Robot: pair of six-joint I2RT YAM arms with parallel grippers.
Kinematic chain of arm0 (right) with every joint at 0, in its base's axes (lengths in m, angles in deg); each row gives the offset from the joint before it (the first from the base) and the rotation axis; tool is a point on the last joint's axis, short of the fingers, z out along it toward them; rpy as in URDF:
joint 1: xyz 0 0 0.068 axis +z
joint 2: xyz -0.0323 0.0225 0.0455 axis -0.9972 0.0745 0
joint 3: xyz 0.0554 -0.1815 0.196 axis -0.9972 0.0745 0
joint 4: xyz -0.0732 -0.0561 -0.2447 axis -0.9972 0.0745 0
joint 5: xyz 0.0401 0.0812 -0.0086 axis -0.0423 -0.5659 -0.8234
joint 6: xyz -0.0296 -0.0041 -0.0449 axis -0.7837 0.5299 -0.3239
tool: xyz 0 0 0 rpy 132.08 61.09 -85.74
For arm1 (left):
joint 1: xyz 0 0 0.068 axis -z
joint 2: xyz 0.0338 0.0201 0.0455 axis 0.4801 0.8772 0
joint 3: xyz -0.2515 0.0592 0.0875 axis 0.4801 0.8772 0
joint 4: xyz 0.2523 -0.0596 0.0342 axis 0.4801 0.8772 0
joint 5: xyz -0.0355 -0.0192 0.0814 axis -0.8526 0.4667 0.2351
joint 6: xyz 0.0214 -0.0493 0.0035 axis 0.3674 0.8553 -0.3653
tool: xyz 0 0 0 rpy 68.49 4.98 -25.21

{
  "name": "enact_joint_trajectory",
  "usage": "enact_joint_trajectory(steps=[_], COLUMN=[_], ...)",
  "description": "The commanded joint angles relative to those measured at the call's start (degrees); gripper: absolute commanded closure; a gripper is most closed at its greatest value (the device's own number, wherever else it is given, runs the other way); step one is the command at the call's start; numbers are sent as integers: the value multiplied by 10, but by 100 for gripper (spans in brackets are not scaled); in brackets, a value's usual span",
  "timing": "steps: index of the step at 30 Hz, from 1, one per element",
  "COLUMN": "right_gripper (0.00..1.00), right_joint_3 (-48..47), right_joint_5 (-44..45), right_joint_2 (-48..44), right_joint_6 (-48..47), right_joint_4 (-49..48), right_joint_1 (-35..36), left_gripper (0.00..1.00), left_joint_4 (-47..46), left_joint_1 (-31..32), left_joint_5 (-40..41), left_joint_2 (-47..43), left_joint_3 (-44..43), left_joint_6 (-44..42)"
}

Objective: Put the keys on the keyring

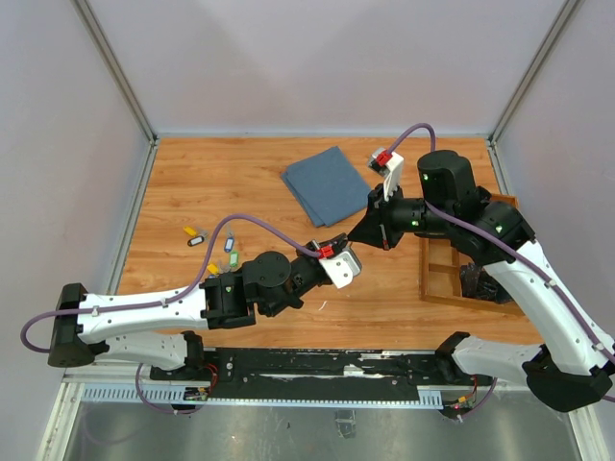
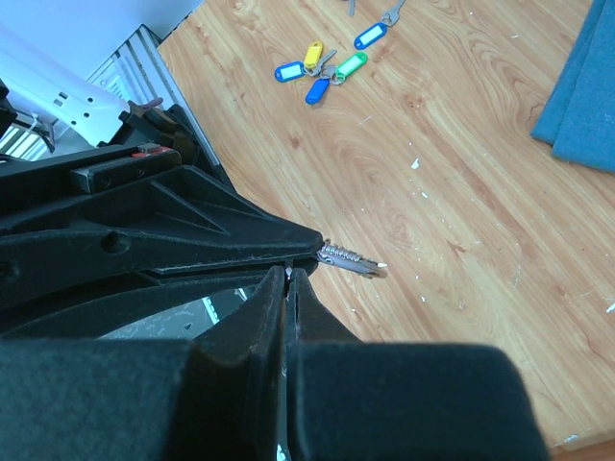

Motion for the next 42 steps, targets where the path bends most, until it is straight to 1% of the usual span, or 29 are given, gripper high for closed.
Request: enact_joint_trajectory(steps=[1, 4, 6, 8, 10, 12, 14, 16, 18, 21, 26, 33, 42], right_gripper=[99, 100, 94, 90, 80, 72, 67, 64, 62, 62, 64, 63, 64], right_joint_3=[8, 6, 3, 1, -3, -3, 0, 5, 9, 11, 11, 10, 18], right_joint_5=[1, 5, 17, 33, 52, 73, 91, 114, 135, 136, 101, 9, -6], right_joint_2=[-7, -9, -12, -17, -24, -33, -43, -53, -60, -63, -55, -35, -13], right_joint_6=[6, 6, 3, 1, -1, -2, -3, -3, -2, -2, -6, -7, -6], right_joint_4=[-2, -1, -1, -1, -2, -4, -9, -13, -14, -14, -15, -24, -6], right_joint_1=[0, 0, -1, 0, -1, 0, 0, 0, 0, 0, 0, 1, 3], left_gripper=[99, 99, 99, 99, 100, 100, 99, 99, 100, 100, 100, 100, 99], left_joint_4=[-24, -18, -11, -5, -1, 5, 9, 11, 10, 13, 36, 54, 44], left_joint_1=[5, 4, 4, 5, 4, 4, 4, 4, 4, 4, 4, 4, 4], left_joint_5=[-6, -9, -9, -8, -10, -13, -12, -10, -7, -7, -17, -21, -26], left_joint_2=[-15, -17, -19, -20, -23, -24, -25, -26, -28, -30, -28, -17, -14], left_joint_3=[-13, -14, -15, -15, -13, -12, -12, -11, -8, -6, -11, -19, -22], left_joint_6=[6, 6, 6, 5, 5, 6, 7, 8, 9, 10, 4, 4, 0])
